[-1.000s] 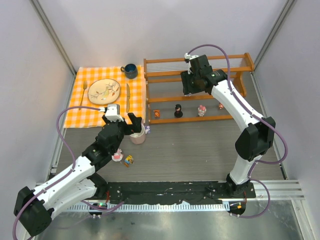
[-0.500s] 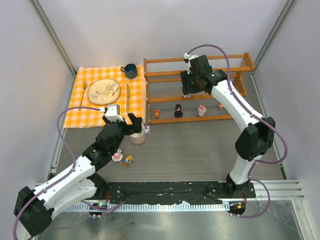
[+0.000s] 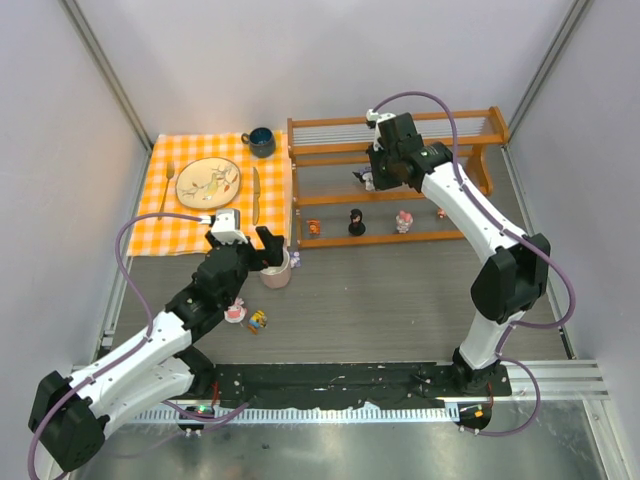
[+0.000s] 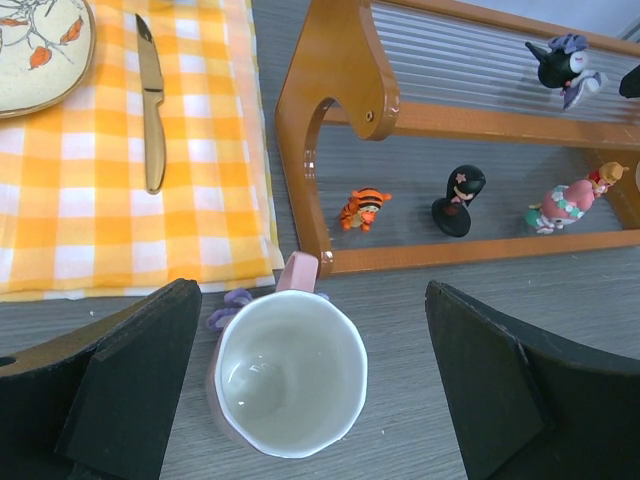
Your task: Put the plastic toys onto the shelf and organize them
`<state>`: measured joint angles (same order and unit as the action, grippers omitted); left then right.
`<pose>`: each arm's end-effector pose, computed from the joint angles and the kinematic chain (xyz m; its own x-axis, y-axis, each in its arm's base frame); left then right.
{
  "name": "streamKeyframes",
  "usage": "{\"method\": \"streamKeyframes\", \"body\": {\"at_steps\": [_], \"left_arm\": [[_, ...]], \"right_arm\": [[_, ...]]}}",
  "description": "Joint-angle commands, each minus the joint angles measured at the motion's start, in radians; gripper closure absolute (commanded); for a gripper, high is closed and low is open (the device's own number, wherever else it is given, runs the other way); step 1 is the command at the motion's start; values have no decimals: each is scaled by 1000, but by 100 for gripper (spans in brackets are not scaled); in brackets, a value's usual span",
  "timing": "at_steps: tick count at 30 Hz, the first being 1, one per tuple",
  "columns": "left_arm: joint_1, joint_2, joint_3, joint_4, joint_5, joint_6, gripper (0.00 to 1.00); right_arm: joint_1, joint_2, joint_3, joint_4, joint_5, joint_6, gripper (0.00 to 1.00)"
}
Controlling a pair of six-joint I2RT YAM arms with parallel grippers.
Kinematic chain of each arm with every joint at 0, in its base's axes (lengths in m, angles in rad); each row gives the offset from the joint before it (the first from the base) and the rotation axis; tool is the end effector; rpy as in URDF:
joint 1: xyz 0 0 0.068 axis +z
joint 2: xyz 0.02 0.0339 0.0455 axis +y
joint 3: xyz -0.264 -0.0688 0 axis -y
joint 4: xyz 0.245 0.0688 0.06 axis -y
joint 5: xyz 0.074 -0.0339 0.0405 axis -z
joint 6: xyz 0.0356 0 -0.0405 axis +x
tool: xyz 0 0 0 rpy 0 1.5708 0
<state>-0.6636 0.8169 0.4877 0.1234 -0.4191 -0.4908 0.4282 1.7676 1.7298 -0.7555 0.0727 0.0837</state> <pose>0.1624 -0.1086 0.2618 -0.2593 -0.3438 -0.9025 0.1436 0.9104 -0.3880 0.3609 0.1619 0.3451 -0.6768 -0.2173 -0.7034 -0.3123 0.9500 0.0071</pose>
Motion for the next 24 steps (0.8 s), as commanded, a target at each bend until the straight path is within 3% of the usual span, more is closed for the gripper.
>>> {"method": "streamKeyframes", "body": {"at_steps": [1, 7, 13, 24], "left_arm": [[9, 4, -1, 58, 9, -8, 0], [12, 4, -5, 64, 13, -8, 0], [13, 5, -12, 73, 16, -8, 0], [18, 4, -34, 97, 13, -6, 0]], "right_arm": [[-2, -56, -28, 54, 4, -9, 91], [1, -128, -111, 130, -4, -4, 83], [0, -223, -226, 223, -4, -12, 60], [-2, -391, -465, 453, -31, -25, 38]]}}
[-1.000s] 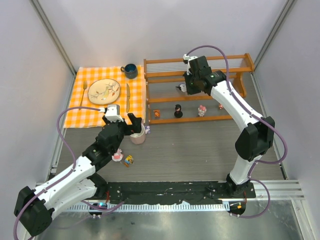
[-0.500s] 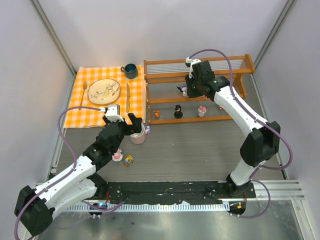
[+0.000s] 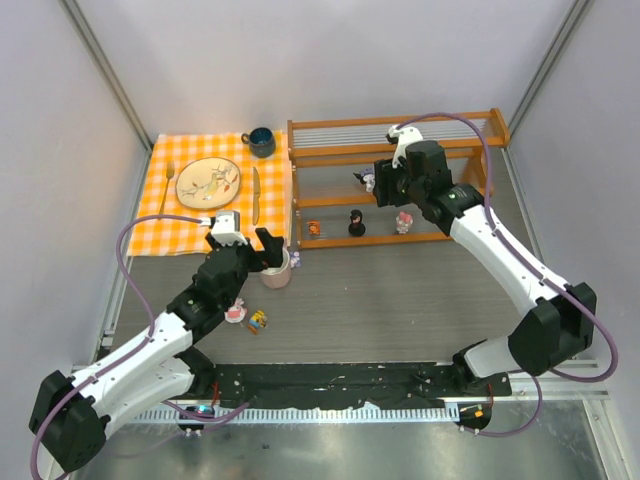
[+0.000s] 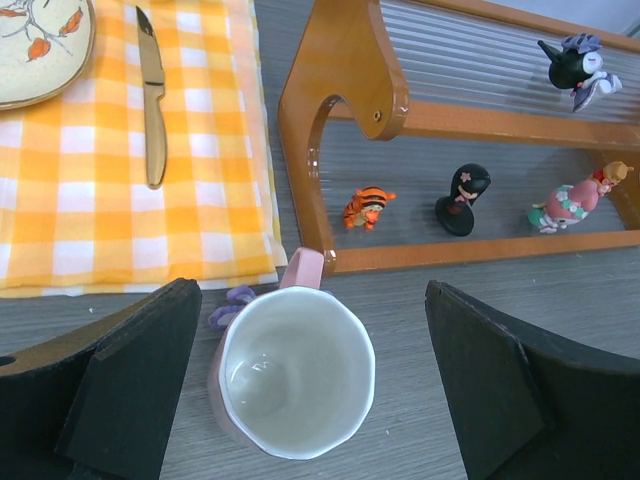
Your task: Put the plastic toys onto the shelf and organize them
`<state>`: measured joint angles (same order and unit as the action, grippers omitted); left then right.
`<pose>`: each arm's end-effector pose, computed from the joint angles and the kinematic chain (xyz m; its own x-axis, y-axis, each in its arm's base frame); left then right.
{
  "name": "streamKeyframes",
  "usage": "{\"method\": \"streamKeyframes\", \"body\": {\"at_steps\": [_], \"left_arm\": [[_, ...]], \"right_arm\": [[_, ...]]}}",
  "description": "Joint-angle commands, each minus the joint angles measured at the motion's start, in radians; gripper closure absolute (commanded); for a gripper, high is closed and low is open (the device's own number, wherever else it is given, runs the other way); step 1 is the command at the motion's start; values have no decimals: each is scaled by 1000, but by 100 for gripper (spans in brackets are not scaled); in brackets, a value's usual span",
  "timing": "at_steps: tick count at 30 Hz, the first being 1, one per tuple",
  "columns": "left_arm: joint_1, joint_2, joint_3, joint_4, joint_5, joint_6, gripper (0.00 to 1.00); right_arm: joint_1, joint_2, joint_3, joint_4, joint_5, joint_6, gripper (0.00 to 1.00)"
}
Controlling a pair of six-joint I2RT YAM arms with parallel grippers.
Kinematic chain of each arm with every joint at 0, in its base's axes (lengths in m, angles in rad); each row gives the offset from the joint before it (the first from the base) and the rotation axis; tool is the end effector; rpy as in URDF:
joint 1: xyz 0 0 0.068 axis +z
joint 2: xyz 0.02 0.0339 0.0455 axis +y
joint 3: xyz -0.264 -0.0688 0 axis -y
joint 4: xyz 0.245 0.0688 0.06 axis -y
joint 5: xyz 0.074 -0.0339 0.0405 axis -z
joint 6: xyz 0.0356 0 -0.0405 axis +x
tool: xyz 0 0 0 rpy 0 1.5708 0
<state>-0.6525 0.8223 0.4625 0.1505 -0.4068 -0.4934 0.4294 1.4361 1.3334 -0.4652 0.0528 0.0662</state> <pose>0.1636 -0.1073 0.2547 -0.2639 -0.3458 -0.9004 0.1421 0.9094 -0.3909 0.2979 0.1343 0.3508 -0.5128 -0.1621 -0.8431 -0.3421 0.9393 0.0274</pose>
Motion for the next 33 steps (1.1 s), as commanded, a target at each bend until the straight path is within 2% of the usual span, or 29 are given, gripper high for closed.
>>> {"method": "streamKeyframes", "body": {"at_steps": [1, 9, 19, 25, 29, 33], "left_arm": [[7, 1, -10, 72, 0, -4, 0], [14, 18, -31, 95, 5, 4, 0], [20, 20, -38, 101, 10, 6, 0], [22, 26, -41, 104, 13, 6, 0], [22, 21, -44, 101, 11, 7, 0], [24, 26, -44, 101, 8, 7, 0]], "right_arm": [[-3, -72, -85, 183, -13, -6, 36], [-1, -46, -146, 345, -25, -26, 33], [-3, 32, -131, 431, -27, -62, 33], [-9, 35, -203, 559, -30, -59, 33], [-18, 27, -278, 701, -31, -39, 33], [-26, 55, -275, 715, -39, -34, 33]]}}
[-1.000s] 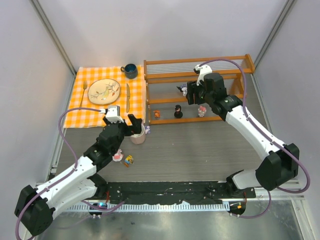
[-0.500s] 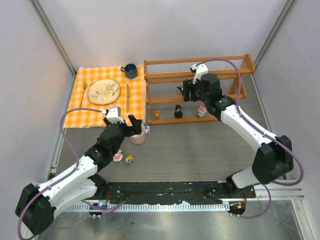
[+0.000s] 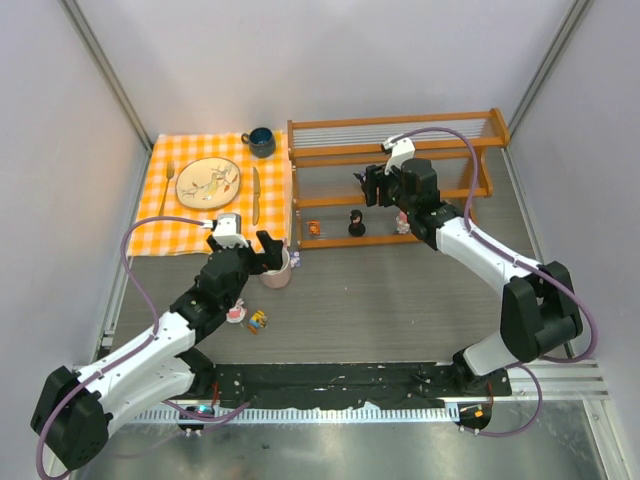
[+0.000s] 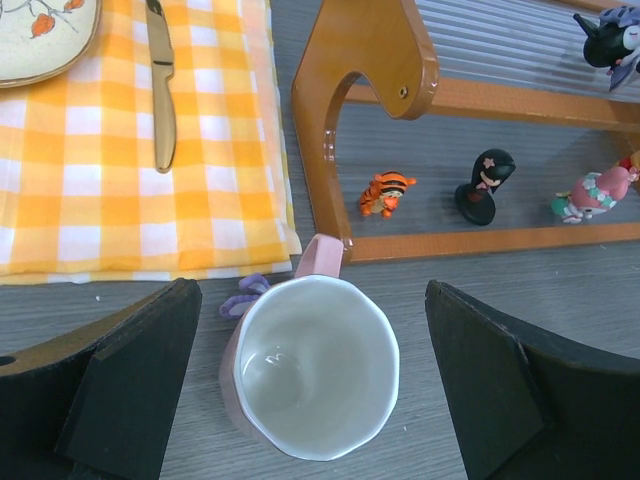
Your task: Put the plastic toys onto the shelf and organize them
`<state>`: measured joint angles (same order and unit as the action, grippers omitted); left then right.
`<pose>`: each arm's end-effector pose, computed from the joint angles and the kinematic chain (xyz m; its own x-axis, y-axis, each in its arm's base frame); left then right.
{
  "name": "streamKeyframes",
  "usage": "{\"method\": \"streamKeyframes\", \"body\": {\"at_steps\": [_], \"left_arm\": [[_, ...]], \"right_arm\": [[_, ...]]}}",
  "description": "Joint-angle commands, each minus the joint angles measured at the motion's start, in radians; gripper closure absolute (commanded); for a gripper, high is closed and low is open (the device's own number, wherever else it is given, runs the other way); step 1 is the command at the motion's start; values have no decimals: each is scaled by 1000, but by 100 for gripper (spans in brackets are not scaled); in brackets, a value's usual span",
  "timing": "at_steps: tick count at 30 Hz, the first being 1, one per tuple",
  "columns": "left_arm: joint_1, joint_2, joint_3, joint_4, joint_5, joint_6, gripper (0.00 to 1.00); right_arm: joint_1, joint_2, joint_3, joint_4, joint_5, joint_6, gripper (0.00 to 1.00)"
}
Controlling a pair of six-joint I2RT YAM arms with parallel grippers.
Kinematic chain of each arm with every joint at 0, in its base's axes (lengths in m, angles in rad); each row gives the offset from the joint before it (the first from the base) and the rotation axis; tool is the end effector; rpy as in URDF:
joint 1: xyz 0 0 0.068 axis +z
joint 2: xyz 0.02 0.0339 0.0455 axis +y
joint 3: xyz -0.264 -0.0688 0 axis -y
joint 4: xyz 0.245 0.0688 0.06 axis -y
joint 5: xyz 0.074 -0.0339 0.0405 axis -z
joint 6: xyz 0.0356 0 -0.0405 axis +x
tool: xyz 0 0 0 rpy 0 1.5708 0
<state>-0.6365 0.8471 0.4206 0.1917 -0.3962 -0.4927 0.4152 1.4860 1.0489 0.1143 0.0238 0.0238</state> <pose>0.1666 -0.1060 0.2397 -0.2814 -0.3346 -0.8994 0.1287 0.9156 -0.3809 0.3196 0.1400 0.2924 -0.2993 -0.1059 -0.9483 -0.3756 0.9267 0.0150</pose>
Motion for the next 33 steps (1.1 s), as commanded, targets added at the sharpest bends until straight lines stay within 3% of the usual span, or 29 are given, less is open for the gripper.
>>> {"method": "streamKeyframes", "body": {"at_steps": [1, 21, 30, 33], "left_arm": [[9, 0, -2, 60, -1, 8, 0], [11, 7, -5, 61, -3, 9, 0], [12, 3, -6, 61, -1, 8, 0], [12, 3, -8, 61, -1, 9, 0]], "right_arm": [[-12, 11, 10, 142, -10, 7, 33], [-39, 85, 25, 186, -104, 18, 35], [-44, 102, 26, 185, -105, 28, 53], [-46, 99, 25, 183, -111, 33, 64]]}}
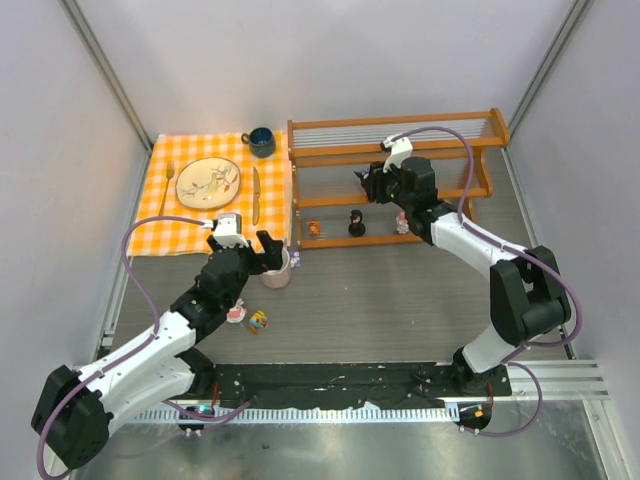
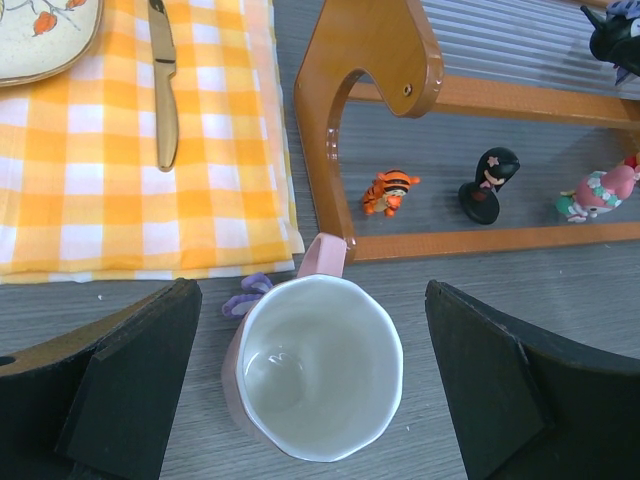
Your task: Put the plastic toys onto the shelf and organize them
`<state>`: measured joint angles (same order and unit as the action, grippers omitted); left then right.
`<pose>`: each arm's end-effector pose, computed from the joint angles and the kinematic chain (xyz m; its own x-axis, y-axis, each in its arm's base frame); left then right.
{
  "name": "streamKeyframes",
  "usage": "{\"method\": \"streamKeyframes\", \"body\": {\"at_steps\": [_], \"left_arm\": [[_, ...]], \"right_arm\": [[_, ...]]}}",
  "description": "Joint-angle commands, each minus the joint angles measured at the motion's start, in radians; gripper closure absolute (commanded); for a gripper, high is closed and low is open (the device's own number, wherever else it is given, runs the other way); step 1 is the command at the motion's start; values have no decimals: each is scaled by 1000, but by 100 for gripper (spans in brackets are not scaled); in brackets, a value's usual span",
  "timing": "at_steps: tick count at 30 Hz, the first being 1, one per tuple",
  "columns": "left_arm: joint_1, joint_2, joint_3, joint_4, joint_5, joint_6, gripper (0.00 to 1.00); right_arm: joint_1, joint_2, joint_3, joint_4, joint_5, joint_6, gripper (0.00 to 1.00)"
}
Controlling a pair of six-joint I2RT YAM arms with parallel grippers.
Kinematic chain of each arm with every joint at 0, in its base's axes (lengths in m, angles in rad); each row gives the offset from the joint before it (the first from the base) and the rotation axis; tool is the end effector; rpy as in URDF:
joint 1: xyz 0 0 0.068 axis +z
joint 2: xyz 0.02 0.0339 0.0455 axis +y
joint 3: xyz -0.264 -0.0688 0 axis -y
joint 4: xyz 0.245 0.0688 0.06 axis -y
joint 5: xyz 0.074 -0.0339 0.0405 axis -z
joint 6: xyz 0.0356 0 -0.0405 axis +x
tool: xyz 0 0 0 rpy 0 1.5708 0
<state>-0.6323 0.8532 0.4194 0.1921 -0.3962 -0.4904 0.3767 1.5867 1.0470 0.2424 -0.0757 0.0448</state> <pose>0.1676 -0.1057 0.2383 -0.2848 -0.3300 -0.9000 0.1234 0.9184 -0.3758 0.3430 0.1386 0.2710 -0.2916 -0.0673 -0.9542 -0.4214 0.9045 0.0650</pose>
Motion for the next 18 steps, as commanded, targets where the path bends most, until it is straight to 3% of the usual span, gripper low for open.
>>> {"method": "streamKeyframes", "body": {"at_steps": [1, 7, 18], "left_arm": [[8, -2, -5, 61, -1, 7, 0], [8, -2, -7, 63, -1, 7, 0], [13, -20, -21, 76, -9, 4, 0]], "right_arm": [[-7, -5, 25, 55, -12, 13, 69], [-9, -50, 7, 64, -15, 17, 78], [-4, -272, -54, -35, -48, 49, 80]]}}
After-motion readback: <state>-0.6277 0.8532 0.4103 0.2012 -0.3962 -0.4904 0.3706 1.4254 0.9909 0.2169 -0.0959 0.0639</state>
